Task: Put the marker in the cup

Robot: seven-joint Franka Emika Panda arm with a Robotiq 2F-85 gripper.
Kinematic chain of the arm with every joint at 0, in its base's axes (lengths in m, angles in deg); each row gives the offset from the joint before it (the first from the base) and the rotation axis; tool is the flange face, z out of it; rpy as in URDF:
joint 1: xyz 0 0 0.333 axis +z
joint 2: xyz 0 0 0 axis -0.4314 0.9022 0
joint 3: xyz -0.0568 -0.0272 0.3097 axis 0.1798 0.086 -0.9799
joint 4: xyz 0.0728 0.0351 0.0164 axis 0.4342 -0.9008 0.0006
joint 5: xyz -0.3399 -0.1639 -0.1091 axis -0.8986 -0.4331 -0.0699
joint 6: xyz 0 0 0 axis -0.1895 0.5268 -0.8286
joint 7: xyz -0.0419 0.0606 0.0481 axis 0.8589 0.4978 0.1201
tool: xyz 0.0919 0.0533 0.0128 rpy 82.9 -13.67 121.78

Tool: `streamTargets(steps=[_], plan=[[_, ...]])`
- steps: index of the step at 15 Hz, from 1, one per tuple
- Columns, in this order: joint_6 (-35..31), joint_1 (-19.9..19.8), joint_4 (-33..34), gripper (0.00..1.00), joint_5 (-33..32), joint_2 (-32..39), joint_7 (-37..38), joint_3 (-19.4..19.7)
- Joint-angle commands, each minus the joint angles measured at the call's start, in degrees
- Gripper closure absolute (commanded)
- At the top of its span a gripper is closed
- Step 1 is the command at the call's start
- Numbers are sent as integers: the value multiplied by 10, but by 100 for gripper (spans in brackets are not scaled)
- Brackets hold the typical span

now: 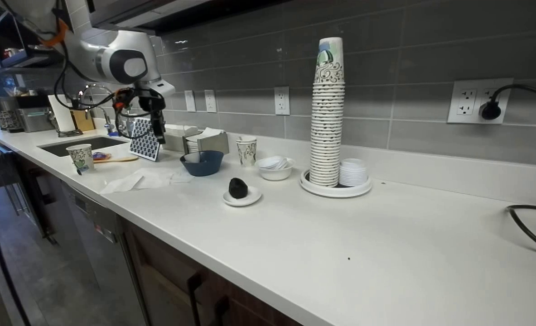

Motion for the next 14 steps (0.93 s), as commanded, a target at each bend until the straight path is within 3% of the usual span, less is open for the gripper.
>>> streamTargets(steps=[1, 4, 5, 8, 14], plan=[[10, 40, 138, 0, -36, 127, 13, 49], [41, 65, 201, 0, -52, 173, 0, 82], [11, 59, 144, 0, -29, 140, -7, 82], [23, 68, 182, 0, -32, 169, -10, 90], [141, 60, 277, 0, -20, 217, 101, 139]])
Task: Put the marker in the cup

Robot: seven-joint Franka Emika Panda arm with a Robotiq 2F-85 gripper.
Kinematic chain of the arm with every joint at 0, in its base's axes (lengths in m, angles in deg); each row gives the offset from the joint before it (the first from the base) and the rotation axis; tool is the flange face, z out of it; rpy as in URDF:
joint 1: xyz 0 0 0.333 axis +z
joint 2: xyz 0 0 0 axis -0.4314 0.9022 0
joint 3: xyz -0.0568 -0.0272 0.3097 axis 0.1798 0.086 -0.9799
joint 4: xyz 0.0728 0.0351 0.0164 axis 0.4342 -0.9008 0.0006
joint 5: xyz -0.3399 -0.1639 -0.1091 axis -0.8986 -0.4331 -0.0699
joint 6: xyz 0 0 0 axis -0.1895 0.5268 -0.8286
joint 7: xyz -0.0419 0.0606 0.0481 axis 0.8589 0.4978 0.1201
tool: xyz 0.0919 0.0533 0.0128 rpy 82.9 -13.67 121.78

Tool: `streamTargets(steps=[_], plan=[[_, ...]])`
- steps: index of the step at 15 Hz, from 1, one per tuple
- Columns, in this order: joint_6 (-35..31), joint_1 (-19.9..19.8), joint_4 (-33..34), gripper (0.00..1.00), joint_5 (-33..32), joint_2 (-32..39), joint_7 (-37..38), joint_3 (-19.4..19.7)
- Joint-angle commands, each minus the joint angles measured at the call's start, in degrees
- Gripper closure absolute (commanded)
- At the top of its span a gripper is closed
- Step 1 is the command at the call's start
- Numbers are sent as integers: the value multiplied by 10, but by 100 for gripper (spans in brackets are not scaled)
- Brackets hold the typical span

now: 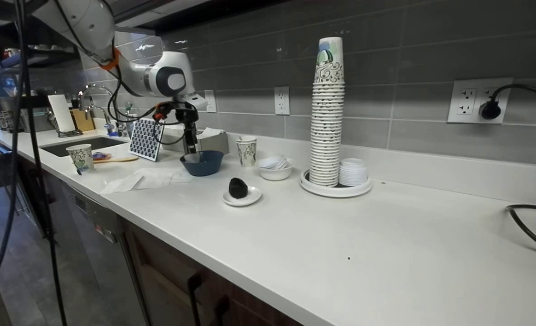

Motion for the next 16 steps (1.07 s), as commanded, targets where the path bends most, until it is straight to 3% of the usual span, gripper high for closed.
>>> streamTargets(steps=[1, 4, 6, 7, 9, 11, 13, 16], plan=[[69, -4, 74, 0, 28, 42, 65, 21], [106, -10, 106, 0, 53, 65, 101, 21], [117, -12, 120, 15, 67, 78, 120, 17], [124, -12, 126, 29, 72, 85, 127, 17], [125, -13, 140, 38, 81, 101, 144, 17], [128, -14, 151, 41, 86, 116, 159, 18], [135, -16, 163, 36, 85, 130, 174, 20], [152, -22, 180, 43, 84, 147, 184, 21]])
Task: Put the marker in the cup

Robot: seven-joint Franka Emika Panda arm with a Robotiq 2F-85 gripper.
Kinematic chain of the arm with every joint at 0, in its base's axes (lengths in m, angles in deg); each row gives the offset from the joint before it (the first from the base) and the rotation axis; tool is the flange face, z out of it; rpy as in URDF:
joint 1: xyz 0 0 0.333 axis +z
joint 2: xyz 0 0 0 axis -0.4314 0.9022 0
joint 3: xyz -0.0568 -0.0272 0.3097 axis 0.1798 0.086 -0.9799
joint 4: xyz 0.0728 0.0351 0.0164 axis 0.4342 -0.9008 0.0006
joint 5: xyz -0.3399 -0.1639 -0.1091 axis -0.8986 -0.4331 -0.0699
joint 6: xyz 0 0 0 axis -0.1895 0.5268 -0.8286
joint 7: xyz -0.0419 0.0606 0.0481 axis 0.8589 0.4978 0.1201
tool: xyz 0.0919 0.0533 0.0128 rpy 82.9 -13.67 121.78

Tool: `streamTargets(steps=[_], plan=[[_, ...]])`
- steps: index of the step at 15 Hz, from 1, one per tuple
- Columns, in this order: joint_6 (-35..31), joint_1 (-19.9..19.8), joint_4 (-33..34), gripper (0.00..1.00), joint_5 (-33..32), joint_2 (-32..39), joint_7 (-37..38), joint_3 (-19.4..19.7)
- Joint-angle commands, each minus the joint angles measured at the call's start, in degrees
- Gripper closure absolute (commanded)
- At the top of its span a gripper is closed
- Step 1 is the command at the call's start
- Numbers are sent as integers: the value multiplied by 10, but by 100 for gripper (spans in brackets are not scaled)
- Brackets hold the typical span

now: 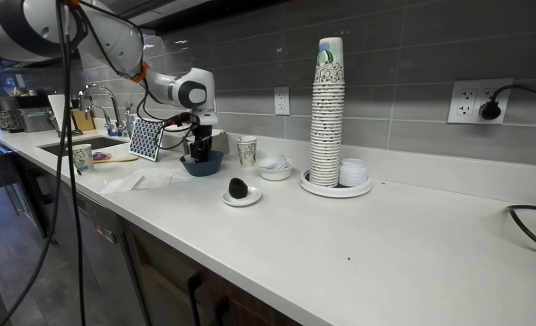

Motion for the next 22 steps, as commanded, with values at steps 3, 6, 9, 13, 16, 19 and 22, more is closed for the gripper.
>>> streamTargets(steps=[3, 6, 9, 13, 16, 19, 22], plan=[[51, -14, 60, 69, 14, 39, 18, -1], [68, -20, 75, 90, 17, 48, 19, -2], [87, -23, 88, 100, 20, 54, 16, -4], [109, -26, 94, 97, 27, 51, 9, -9], [75, -36, 64, 97, 47, 3, -24, -20], [14, -38, 35, 97, 49, -43, -49, -15], [-78, -50, 15, 97, 79, -65, -62, -23]])
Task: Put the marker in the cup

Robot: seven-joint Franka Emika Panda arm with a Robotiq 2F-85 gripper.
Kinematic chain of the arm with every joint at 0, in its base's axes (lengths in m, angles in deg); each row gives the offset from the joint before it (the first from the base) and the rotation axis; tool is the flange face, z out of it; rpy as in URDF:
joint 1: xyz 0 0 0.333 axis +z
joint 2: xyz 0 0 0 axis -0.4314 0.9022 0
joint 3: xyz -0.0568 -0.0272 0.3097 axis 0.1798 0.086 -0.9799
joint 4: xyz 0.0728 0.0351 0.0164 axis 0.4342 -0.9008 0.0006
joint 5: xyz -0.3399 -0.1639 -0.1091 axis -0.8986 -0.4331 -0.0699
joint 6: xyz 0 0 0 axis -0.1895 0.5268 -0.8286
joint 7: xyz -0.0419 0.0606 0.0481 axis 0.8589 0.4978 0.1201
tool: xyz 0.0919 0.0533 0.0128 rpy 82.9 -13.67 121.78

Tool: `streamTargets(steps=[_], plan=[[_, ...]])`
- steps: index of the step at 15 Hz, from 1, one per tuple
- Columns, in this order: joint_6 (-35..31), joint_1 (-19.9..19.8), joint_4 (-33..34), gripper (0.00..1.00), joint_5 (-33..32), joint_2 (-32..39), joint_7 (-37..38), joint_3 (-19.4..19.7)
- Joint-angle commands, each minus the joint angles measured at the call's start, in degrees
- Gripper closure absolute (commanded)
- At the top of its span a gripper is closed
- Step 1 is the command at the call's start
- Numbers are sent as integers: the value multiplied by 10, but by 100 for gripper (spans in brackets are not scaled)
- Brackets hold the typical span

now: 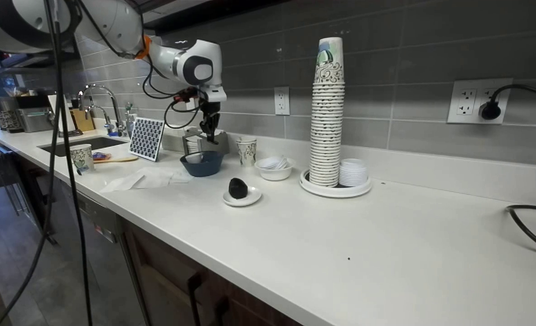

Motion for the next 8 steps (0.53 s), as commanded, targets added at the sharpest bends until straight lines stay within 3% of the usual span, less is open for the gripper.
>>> streamTargets(steps=[1, 8], plan=[[-110, -16, -51, 97, 50, -39, -26, -14], [-195, -22, -41, 97, 89, -8, 44, -7]])
